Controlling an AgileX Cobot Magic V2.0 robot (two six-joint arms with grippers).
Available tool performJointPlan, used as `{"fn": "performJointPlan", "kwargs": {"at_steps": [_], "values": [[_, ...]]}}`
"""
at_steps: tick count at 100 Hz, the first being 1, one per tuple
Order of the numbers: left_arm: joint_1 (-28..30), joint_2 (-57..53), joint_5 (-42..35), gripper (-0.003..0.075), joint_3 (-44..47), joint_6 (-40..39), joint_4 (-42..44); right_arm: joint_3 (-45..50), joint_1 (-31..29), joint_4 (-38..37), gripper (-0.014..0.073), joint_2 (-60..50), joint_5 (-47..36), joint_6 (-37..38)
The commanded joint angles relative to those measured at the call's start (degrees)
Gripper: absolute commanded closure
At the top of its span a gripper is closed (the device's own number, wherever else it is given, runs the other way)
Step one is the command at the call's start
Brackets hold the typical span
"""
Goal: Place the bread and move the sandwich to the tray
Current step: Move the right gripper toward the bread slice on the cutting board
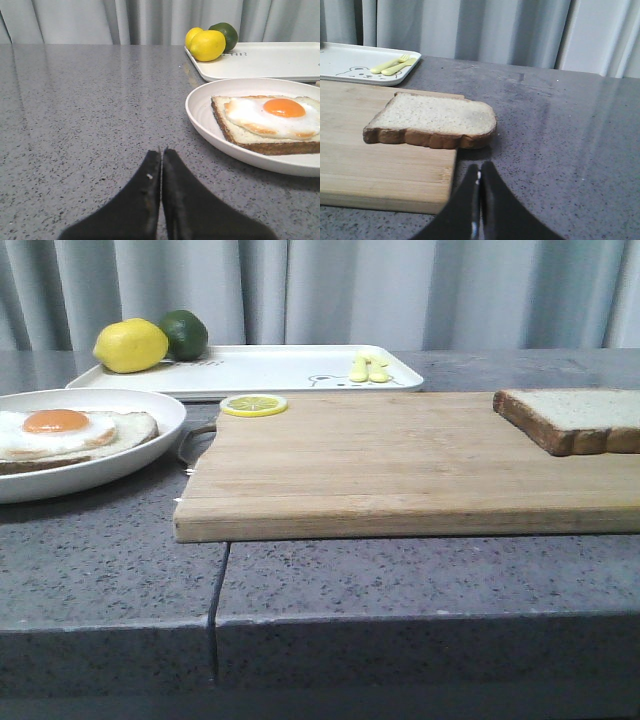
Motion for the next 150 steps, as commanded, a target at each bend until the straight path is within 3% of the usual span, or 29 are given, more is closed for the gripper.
{"fn": "performJointPlan", "kwargs": {"at_steps": [1, 70, 83, 106, 127, 150], "values": [[-0.1, -1.8, -4.8, 0.0739, 0.9, -0.4, -0.7, 0.0, -0.1, -0.5, 0.071, -1.1, -4.5, 0.0], [-0.1, -1.8, -5.7, 0.0739, 0.9, -0.4, -0.7, 0.0, -0.1, -0.5, 0.071, -1.1, -4.5, 0.0], [-0.1, -1.8, -5.8, 0.0739, 0.6, -0.4, -2.6, 0.0, -0.1, -0.5, 0.071, -1.1, -8.0, 0.0], [-0.1, -1.8, -7.0, 0.0739, -4.1, -0.4, -5.1, -1.9, -0.1, 1.2, 0.071, -1.1, -9.4, 2.4], [-0.1, 0.1, -0.1, 0.0739, -13.4, -0.4, -10.2, -10.0, -0.1, 4.2, 0.071, 0.2, -0.8, 2.5], [-0.1, 10.4, 17.3, 0.0739, -25.2, -0.4, -11.3, -22.9, -0.1, 4.2, 0.071, 8.6, 11.8, 2.4]]}}
